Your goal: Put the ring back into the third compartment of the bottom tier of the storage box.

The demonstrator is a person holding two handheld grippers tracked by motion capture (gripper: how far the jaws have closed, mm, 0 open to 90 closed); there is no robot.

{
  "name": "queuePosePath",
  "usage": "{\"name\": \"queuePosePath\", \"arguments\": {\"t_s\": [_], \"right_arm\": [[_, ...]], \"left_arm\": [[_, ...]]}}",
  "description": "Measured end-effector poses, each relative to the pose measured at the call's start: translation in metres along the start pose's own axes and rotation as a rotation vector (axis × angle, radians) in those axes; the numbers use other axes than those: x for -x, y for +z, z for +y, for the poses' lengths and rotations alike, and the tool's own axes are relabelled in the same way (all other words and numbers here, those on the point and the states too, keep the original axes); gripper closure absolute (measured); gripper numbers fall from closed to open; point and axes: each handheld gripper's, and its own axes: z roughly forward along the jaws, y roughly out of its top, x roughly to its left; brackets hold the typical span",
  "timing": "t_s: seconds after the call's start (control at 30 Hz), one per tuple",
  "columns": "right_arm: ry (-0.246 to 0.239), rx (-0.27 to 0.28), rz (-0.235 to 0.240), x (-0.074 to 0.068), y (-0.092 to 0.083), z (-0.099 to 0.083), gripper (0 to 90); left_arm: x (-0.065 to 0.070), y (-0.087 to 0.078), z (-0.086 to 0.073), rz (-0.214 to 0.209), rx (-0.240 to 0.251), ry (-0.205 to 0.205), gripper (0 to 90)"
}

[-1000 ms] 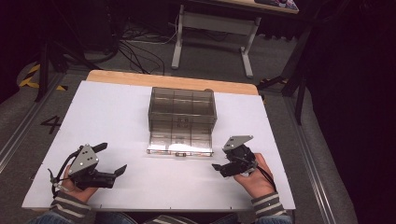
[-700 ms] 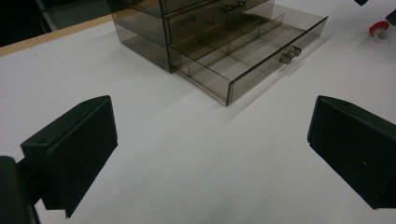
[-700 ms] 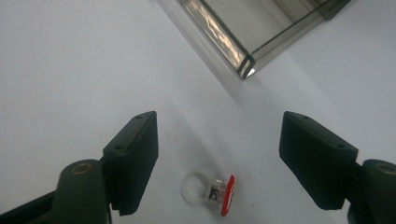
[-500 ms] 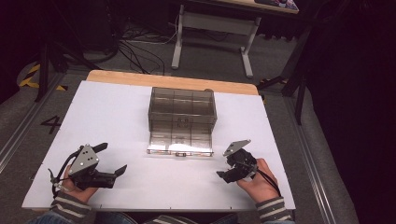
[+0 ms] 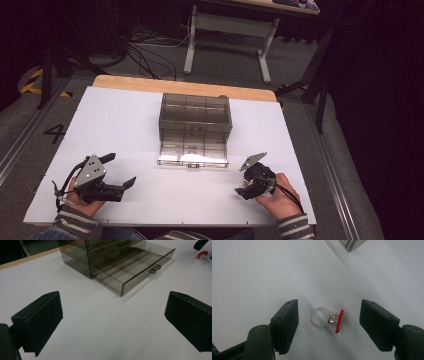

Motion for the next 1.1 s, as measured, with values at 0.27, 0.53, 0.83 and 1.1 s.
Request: {"name": "queuePosePath", "arguments": {"t_s": [0.27, 0.53, 0.83, 1.1], "right_arm": [[0.002, -0.037, 0.001, 0.0, 0.0026, -0.0025, 34.5], [0.005, -0.051, 0.002, 0.0003, 0.0044, -0.0033, 38.0], [-0.002, -0.044, 0.008, 0.0, 0.0064, -0.0026, 47.9], [-0.002, -0.046, 0.016, -0.0001, 0.007, -0.0023, 57.2]], "left_arm": [[0.0, 0.0, 0.0, -0.001, -0.001, 0.001, 2.3], [0.0002, 0.0004, 0.0, 0.0, -0.003, 0.0, 2.3], [0.0, 0.0005, 0.0, 0.001, -0.004, 0.004, 2.3], [0.0002, 0.0003, -0.0001, -0.001, -0.001, -0.001, 2.3]]}}
